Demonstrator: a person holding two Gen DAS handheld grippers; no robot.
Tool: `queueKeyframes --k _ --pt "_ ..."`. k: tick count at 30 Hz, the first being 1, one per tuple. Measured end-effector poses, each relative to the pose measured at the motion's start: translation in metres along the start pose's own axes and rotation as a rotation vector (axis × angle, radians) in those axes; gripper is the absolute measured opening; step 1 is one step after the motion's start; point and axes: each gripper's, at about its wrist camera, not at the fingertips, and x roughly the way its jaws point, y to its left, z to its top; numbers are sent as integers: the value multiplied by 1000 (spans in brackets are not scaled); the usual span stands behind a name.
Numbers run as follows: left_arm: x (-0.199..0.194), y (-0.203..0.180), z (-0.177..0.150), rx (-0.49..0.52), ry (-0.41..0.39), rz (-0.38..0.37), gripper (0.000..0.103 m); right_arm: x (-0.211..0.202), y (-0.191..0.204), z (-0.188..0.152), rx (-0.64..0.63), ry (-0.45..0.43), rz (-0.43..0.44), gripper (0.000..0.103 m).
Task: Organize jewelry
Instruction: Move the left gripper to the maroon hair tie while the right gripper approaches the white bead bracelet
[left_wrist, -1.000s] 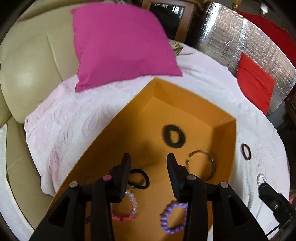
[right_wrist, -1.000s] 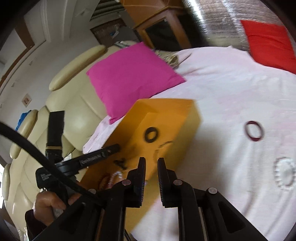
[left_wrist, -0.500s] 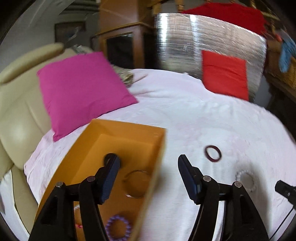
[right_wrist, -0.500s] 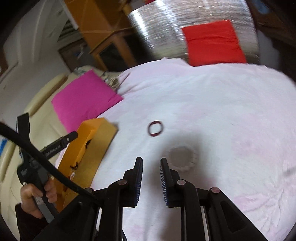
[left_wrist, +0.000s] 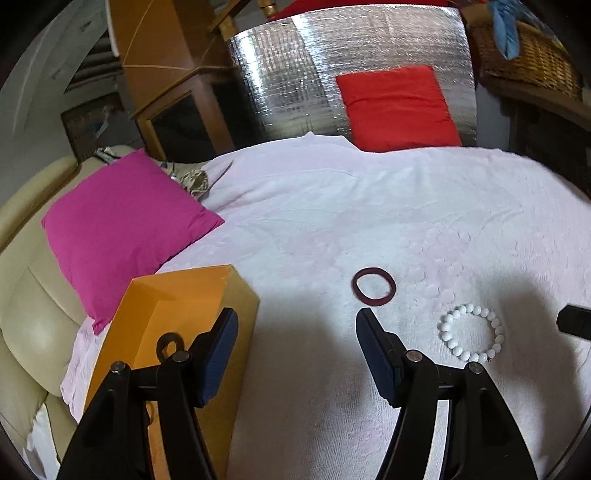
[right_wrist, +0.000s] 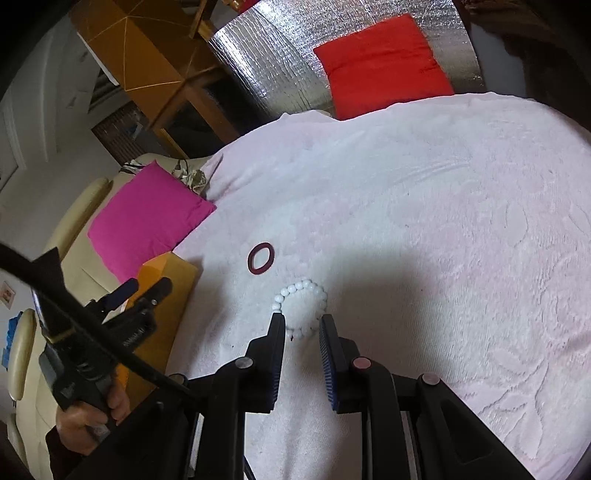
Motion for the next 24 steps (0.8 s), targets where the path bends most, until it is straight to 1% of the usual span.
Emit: queueKeyframes --k 6,13,24 --pt "5 -6 -1 35 1 0 67 7 2 4 -2 21 12 21" --pt "7 -5 -2 35 2 -7 67 19 4 7 2 49 14 21" --pt "14 -2 -5 27 29 -7 67 33 1 8 17 78 -17 21"
